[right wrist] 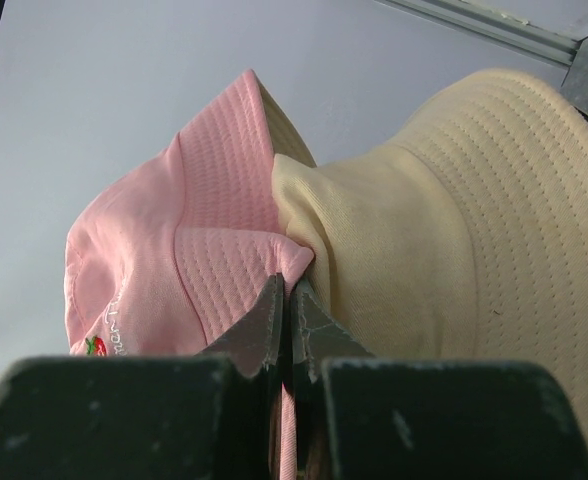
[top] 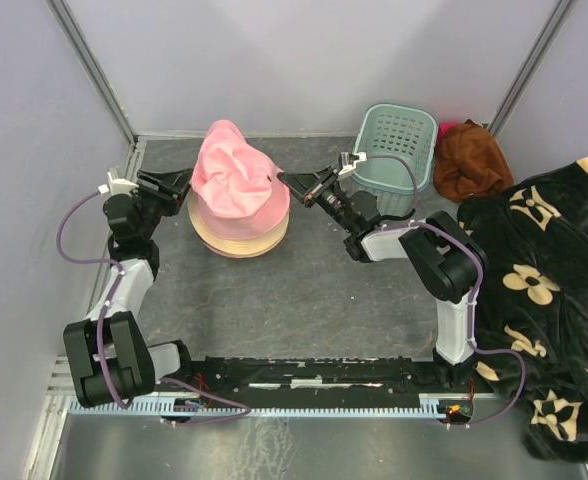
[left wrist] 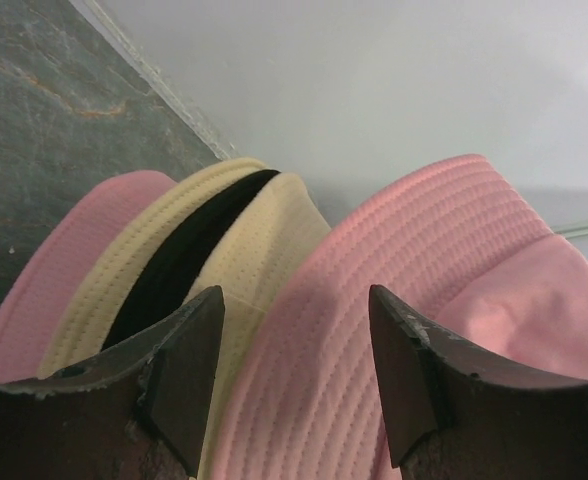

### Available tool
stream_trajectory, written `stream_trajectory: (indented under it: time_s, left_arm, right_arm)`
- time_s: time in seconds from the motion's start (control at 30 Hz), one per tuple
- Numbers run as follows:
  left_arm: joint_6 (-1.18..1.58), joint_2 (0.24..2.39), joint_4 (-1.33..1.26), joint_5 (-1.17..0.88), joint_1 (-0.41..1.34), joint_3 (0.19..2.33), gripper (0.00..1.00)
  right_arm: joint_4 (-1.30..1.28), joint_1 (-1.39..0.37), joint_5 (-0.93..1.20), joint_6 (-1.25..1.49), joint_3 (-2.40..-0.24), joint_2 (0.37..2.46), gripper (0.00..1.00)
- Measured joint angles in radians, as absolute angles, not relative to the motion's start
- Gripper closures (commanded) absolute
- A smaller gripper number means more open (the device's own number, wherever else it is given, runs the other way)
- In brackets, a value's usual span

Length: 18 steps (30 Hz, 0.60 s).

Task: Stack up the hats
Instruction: Stack the hat on the hat.

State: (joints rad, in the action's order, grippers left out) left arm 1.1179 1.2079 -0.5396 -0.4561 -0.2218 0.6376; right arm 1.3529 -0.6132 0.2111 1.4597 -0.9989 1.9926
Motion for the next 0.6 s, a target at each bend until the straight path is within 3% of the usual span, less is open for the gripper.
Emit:
stream_trajectory:
  time_s: [0.6]
  left_arm:
    - [1.191,1.356,-0.845,-0.606,-0.252,0.620,0.33]
  right_arm:
    - [1.334,-0.622,0.210,1.449,-1.017,1.993,0.99]
